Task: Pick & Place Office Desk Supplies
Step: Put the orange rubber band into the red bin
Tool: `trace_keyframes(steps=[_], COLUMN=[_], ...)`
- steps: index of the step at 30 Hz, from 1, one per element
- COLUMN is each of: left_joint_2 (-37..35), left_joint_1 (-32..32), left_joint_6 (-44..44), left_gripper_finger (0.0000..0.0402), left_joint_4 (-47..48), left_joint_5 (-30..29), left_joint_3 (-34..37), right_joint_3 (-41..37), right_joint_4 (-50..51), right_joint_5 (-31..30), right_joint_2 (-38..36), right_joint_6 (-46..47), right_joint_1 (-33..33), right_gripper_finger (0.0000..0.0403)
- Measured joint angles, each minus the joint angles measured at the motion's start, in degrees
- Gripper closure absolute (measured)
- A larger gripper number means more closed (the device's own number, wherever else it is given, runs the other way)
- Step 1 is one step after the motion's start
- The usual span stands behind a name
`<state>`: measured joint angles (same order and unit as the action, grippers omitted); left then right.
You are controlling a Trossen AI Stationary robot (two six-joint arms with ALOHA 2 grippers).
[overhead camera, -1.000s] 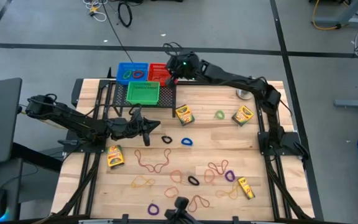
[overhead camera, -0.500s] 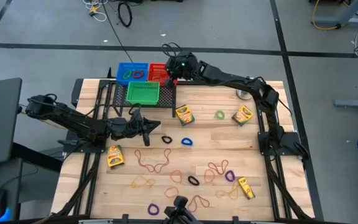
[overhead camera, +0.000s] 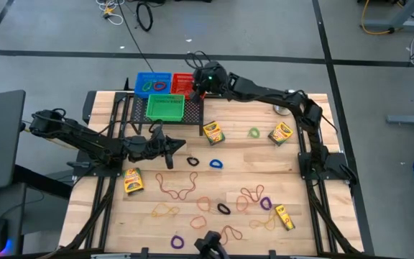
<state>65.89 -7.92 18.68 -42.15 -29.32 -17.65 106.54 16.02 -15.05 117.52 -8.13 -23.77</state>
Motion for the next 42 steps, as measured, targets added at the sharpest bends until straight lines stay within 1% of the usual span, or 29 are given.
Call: trace_keyframes(steps=[4,7,9,11,13,16,18,23,29,33,37,42], left_joint_2=[0.0,0.0,0.0,0.0,0.1,0.1,0.1,0.1,0.1,0.1,0.1,0.1], left_joint_1=[0.0,0.0,0.0,0.0,0.0,0.0,0.0,0.0,0.0,0.0,0.0,0.0], left_joint_6=[0.0,0.0,-0.1,-0.7,-1.1,-1.6,-1.6,-1.7,-1.7,-1.7,-1.7,-1.7], left_gripper_finger=[0.0394,0.0394,0.0394,0.0394,0.0394,0.0394,0.0394,0.0394,0.0394,0.0394,0.0394,0.0394], left_joint_4=[0.0,-0.1,0.2,0.6,0.8,0.8,0.8,0.8,0.7,0.6,0.5,0.5], left_joint_5=[0.3,1.1,1.1,1.1,1.1,1.1,1.1,1.1,1.1,1.1,1.1,1.1], left_joint_3=[0.0,0.0,-0.1,-0.1,-0.1,-0.1,-0.1,-0.1,-0.1,-0.1,-0.1,-0.1], right_joint_3=[0.0,0.1,0.1,0.0,-1.3,-7.2,-13.2,-30.9,-45.2,-51.2,-55.0,-55.6], right_joint_4=[0.6,4.2,8.1,11.4,13.8,14.5,11.8,1.6,-2.6,-3.8,-5.6,-3.6], right_joint_5=[-0.6,-0.3,1.5,4.4,5.4,6.4,6.3,3.8,-3.1,-7.5,-12.3,-12.6], right_joint_2=[-2.2,-5.1,-7.4,-9.4,-11.2,-15.0,-18.3,-28.7,-40.6,-46.6,-50.2,-51.9], right_joint_6=[1.0,2.8,3.0,0.9,-0.3,1.0,2.8,9.0,18.2,23.0,25.5,27.0], right_joint_1=[1.0,1.4,1.7,1.9,2.3,2.8,3.4,7.3,13.6,17.6,20.7,24.3], right_gripper_finger=[0.0225,0.0242,0.0266,0.0295,0.0327,0.0378,0.0395,0.0385,0.0399,0.0392,0.0389,0.0397])
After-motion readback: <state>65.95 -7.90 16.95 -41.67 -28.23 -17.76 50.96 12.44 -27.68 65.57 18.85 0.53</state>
